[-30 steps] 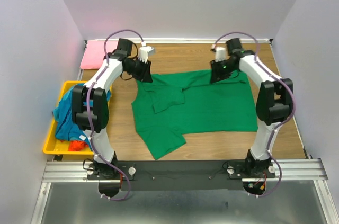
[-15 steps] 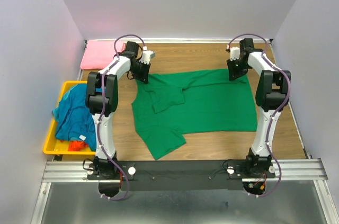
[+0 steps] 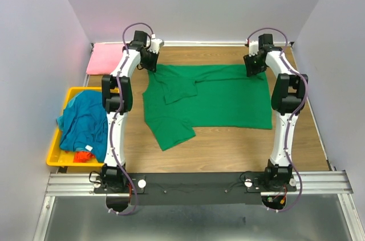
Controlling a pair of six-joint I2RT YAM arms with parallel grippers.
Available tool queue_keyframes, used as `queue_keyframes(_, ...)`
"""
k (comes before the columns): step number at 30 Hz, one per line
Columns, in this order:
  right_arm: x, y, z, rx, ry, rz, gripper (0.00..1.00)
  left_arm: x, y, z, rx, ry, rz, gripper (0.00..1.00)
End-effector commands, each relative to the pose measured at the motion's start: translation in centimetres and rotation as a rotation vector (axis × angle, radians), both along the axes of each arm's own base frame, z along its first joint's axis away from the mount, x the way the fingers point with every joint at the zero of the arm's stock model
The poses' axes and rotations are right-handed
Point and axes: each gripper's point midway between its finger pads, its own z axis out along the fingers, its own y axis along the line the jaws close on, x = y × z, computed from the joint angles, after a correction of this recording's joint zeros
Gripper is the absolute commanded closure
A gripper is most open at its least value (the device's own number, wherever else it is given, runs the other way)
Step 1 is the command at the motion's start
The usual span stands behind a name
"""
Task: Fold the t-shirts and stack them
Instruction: Fold the tshirt
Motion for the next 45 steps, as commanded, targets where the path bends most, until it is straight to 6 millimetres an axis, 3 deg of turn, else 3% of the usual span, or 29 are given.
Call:
queue_keyframes(1,0.9,-0.6,-2.2,0.002,0.013,-0.007,0.45,1.4,1.6,1.6,0.046,-0.053,-0.024,0.8)
queue_keyframes(3,1.8,-0.2,0.1,0.025,-0.037,0.008,0.4,2.0,0.7,4.2,0.009,-0.129,-0.066,0.72)
queue_keyframes(4,1.9,0.1,1.0,0.038,-0.055,0.021,0.38,2.5,0.2,7.6,-0.01,-0.207,-0.085,0.64)
queue_keyframes(5,2.2,0.4,3.8,0.051,-0.106,0.033,0.31,2.4,0.1,8.8,-0.013,-0.236,-0.099,0.6)
queue_keyframes(6,1.6,1.1,4.5,0.081,-0.11,0.069,0.18,2.2,0.1,12.3,-0.017,-0.305,-0.11,0.53)
queue_keyframes(8,0.8,1.8,7.2,0.103,-0.149,0.101,0.1,1.5,-0.1,14.8,-0.02,-0.362,-0.143,0.46)
queue_keyframes(9,-0.1,2.2,9.6,0.116,-0.181,0.123,0.08,0.8,0.1,18.4,-0.01,-0.436,-0.157,0.41)
queue_keyframes(10,-0.7,2.3,10.9,0.112,-0.2,0.151,0.07,0.1,0.0,19.6,-0.007,-0.461,-0.175,0.34)
queue_keyframes(11,-1.3,2.4,11.9,0.11,-0.21,0.17,0.06,-1.0,-0.2,19.1,-0.015,-0.447,-0.201,0.29)
queue_keyframes(12,-2.2,2.8,14.7,0.113,-0.256,0.2,0.05,-1.8,-0.3,20.0,-0.02,-0.463,-0.215,0.25)
queue_keyframes(13,-3.7,2.8,14.3,0.096,-0.225,0.244,0.05,-3.2,-0.3,22.3,-0.018,-0.508,-0.24,0.16)
queue_keyframes(14,-4.7,2.9,14.7,0.091,-0.217,0.28,0.05,-4.5,-0.7,22.4,-0.036,-0.494,-0.271,0.15)
queue_keyframes(15,-6.7,3.3,16.0,0.094,-0.205,0.316,0.05,-5.6,-0.7,21.6,-0.038,-0.46,-0.289,0.11)
queue_keyframes(16,-7.7,3.2,16.0,0.071,-0.193,0.367,0.05,-6.8,-0.7,22.3,-0.013,-0.478,-0.346,0.02)
queue_keyframes(18,-11.1,3.1,14.7,0.064,-0.099,0.418,0.06,-10.5,-1.2,20.4,-0.037,-0.374,-0.457,0.02)
queue_keyframes(19,-13.0,3.0,14.3,0.054,-0.067,0.448,0.07,-12.4,-1.4,20.9,-0.033,-0.38,-0.518,0.02)
queue_keyframes(20,-14.3,3.0,13.8,0.051,-0.034,0.469,0.08,-14.3,-1.3,18.7,-0.032,-0.325,-0.55,0.01)
queue_keyframes(23,-19.1,2.7,12.6,0.035,0.065,0.562,0.14,-18.5,-1.4,17.6,0.024,-0.316,-0.654,0.01)
queue_keyframes(24,-21.6,2.5,10.6,0.042,0.137,0.575,0.16,-20.6,-0.9,14.7,0.062,-0.251,-0.695,0.02)
queue_keyframes(25,-22.6,2.0,9.8,0.008,0.157,0.598,0.19,-22.0,-1.2,14.6,0.103,-0.264,-0.726,0.02)
queue_keyframes(26,-23.5,1.7,10.1,-0.017,0.143,0.604,0.21,-24.3,-1.1,12.2,0.104,-0.198,-0.749,0.02)
queue_keyframes(27,-25.1,1.1,8.2,-0.042,0.187,0.609,0.23,-25.7,-1.8,12.3,0.12,-0.218,-0.791,0.03)
queue_keyframes(31,-27.6,-0.4,5.6,-0.129,0.213,0.615,0.34,-29.6,-2.3,8.9,0.148,-0.171,-0.834,0.09)
queue_keyframes(34,-27.8,-1.2,4.3,-0.177,0.204,0.611,0.38,-31.5,-3.3,7.2,0.154,-0.143,-0.872,0.12)
queue_keyframes(45,-28.1,-2.5,0.6,-0.247,0.246,0.623,0.51,-31.6,-3.4,5.4,0.174,-0.115,-0.884,0.15)
